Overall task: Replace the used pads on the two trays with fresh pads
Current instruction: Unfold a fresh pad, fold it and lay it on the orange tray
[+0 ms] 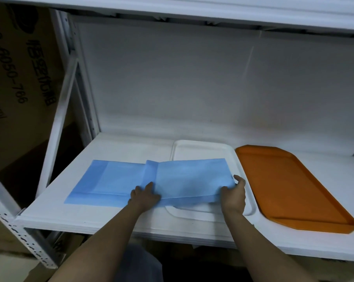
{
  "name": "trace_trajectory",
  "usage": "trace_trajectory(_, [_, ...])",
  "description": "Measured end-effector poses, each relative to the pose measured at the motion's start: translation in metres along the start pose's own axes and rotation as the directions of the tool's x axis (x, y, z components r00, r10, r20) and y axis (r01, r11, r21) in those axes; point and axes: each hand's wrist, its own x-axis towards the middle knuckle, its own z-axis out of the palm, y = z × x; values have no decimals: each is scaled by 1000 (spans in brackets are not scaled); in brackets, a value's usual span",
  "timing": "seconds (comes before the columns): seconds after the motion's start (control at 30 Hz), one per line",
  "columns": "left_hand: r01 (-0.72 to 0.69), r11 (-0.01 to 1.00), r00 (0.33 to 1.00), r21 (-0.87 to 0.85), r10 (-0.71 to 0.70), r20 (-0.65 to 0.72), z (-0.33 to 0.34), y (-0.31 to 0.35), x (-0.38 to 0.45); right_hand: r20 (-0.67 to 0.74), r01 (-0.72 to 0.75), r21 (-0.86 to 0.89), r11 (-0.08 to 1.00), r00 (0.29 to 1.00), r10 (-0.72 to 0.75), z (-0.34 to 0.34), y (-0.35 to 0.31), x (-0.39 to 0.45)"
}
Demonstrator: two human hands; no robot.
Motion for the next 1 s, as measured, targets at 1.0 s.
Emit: trace_trajectory(1.0, [168, 706, 959, -688, -277, -50, -16, 18, 4, 629, 538, -592, 599, 774, -74, 10, 16, -9])
